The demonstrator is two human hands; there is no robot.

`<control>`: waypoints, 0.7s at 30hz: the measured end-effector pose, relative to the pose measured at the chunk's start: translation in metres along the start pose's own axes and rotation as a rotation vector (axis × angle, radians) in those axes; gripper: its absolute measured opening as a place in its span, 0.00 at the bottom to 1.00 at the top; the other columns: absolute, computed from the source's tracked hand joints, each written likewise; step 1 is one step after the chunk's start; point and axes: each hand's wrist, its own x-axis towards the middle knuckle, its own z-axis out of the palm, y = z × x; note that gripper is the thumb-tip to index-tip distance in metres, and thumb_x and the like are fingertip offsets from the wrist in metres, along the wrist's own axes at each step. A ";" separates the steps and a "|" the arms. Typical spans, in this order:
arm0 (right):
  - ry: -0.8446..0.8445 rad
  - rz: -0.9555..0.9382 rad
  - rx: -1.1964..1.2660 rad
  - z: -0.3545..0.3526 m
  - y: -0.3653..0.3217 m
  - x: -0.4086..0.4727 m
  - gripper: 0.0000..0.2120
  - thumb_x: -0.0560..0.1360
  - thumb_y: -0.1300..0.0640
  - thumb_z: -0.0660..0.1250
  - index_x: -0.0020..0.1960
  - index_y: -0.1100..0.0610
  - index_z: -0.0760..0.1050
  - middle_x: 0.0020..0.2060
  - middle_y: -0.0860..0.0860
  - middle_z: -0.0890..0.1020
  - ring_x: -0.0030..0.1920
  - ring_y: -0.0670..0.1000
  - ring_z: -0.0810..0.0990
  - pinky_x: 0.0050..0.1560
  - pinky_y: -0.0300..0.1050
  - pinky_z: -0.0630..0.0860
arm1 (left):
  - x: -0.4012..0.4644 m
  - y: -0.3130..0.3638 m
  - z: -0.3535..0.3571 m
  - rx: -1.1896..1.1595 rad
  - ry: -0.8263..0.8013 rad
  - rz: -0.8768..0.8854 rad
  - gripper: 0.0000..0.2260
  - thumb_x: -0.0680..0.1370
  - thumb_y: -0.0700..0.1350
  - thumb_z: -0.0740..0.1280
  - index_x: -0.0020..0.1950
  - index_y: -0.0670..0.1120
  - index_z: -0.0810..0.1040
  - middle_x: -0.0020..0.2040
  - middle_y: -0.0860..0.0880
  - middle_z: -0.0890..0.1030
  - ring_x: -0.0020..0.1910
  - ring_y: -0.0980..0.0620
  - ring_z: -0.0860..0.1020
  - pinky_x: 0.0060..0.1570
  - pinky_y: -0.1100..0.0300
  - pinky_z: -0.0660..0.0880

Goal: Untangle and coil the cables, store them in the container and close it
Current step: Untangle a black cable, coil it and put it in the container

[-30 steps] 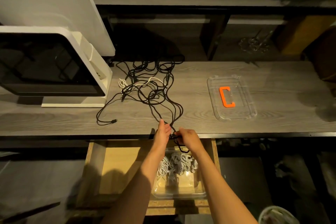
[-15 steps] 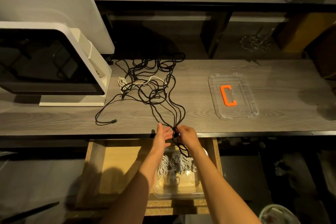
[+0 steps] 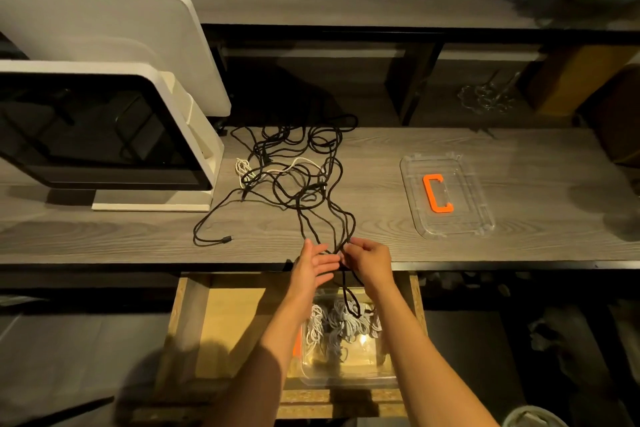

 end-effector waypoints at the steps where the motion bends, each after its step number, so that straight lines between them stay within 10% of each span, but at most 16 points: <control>1: 0.002 -0.020 0.042 0.000 -0.008 -0.004 0.07 0.77 0.66 0.68 0.54 0.61 0.81 0.38 0.58 0.84 0.37 0.52 0.82 0.42 0.45 0.79 | -0.001 0.007 0.001 -0.004 -0.008 0.018 0.27 0.85 0.58 0.46 0.70 0.42 0.73 0.58 0.44 0.82 0.59 0.48 0.80 0.61 0.53 0.75; 8: -0.099 -0.341 -0.030 0.012 -0.089 -0.055 0.08 0.79 0.62 0.67 0.54 0.56 0.84 0.35 0.49 0.82 0.30 0.43 0.73 0.31 0.36 0.70 | -0.026 0.093 0.023 -0.038 -0.114 0.240 0.22 0.85 0.55 0.52 0.73 0.45 0.70 0.69 0.46 0.76 0.67 0.49 0.75 0.71 0.50 0.68; 13: -0.146 -0.527 -0.066 0.019 -0.141 -0.089 0.08 0.77 0.65 0.68 0.51 0.56 0.84 0.29 0.46 0.80 0.27 0.42 0.70 0.28 0.35 0.67 | -0.054 0.156 0.033 -0.090 -0.065 0.436 0.15 0.86 0.47 0.54 0.54 0.42 0.78 0.47 0.43 0.85 0.54 0.44 0.83 0.60 0.50 0.77; 21: -0.345 -0.697 -0.271 -0.001 -0.168 -0.116 0.12 0.80 0.62 0.65 0.43 0.50 0.84 0.29 0.43 0.79 0.33 0.41 0.74 0.38 0.35 0.72 | -0.095 0.235 0.030 -0.643 -0.146 0.485 0.15 0.86 0.48 0.54 0.42 0.45 0.72 0.29 0.52 0.64 0.27 0.55 0.67 0.39 0.60 0.77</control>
